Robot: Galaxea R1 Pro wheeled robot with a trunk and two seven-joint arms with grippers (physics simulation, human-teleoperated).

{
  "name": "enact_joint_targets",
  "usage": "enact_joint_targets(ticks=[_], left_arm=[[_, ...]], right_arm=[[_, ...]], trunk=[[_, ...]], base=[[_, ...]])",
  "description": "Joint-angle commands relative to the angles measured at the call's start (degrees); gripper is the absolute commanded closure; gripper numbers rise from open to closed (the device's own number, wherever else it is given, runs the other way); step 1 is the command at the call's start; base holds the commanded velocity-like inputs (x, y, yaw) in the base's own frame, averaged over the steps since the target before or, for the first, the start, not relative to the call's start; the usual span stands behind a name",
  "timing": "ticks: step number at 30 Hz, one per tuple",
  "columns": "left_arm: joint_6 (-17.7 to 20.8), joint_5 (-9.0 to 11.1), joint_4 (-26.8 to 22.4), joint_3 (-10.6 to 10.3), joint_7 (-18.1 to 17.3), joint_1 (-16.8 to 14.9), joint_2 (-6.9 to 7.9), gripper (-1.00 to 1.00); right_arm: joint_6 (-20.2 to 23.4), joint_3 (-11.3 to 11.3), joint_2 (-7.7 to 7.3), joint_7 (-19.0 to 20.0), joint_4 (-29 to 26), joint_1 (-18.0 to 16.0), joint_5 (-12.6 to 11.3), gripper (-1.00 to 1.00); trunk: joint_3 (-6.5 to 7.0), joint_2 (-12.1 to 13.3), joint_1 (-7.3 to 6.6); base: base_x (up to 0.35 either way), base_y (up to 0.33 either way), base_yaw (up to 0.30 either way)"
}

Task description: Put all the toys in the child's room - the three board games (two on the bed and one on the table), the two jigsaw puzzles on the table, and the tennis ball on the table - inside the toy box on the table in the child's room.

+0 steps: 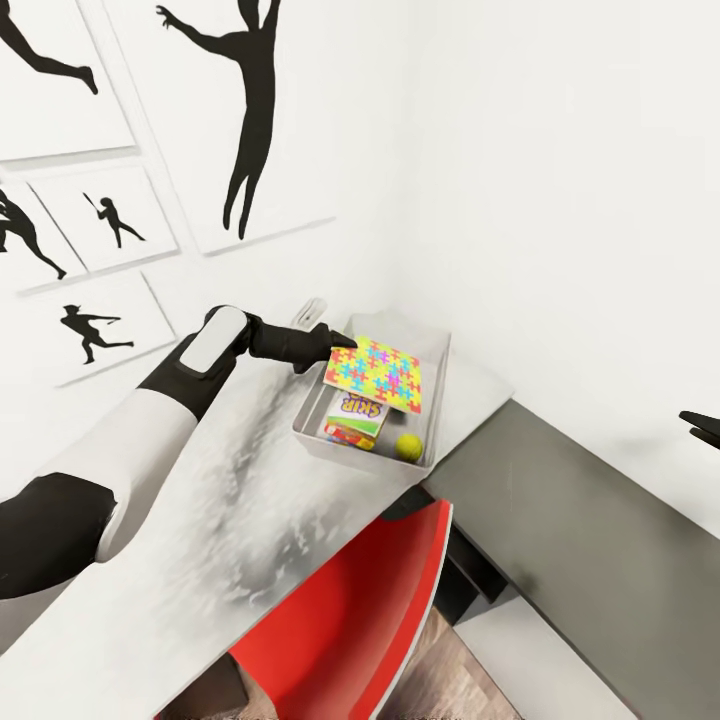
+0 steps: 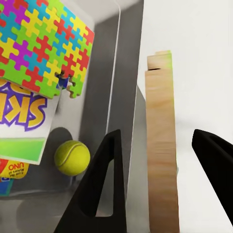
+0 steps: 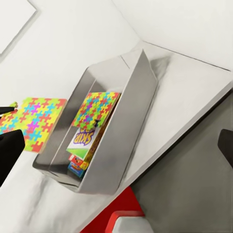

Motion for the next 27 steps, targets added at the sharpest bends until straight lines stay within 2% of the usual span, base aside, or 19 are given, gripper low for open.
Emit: enact_joint_targets(ticks=[1, 19, 23, 26, 27], left_arm=[[0.0, 0.6, -0.1, -0.2, 0.5, -0.1, 0.06, 1.00], [0.0, 0.6, -0.1, -0.3, 0.1, -0.2, -0.08, 1.00], [0.0, 0.5, -0.1, -0.4, -0.2, -0.3, -0.87, 1.00], [0.1, -0.2, 0.0, -0.4, -0.6, -0.3, -1.28, 1.00], [0.1, -1.0, 0.0, -0.4, -0.8, -0.3, -1.43, 1.00]], right_arm=[[0.3, -0.1, -0.10, 0.4, 0.0, -0.1, 0.3, -1.00], [0.3, -0.1, -0.47, 0.4, 0.0, -0.1, 0.2, -1.00], [0.3, -0.1, -0.47, 0.4, 0.0, -0.1, 0.2, -1.00], [0.3, -0.1, -0.47, 0.4, 0.0, -0.1, 0.2, -1.00], [0.3, -0.1, -0.47, 0.4, 0.0, -0.1, 0.2, -1.00]], trunk=[[-0.19, -0.1, 0.03], [-1.88, -0.1, 0.03], [-2.25, -0.1, 0.03], [-2.53, -0.1, 0.03], [-2.62, -0.1, 0.03]], base=[[0.000, 0.000, 0.000], [0.000, 0.000, 0.000], [0.000, 0.000, 0.000], [0.000, 0.000, 0.000], [0.000, 0.000, 0.000]])
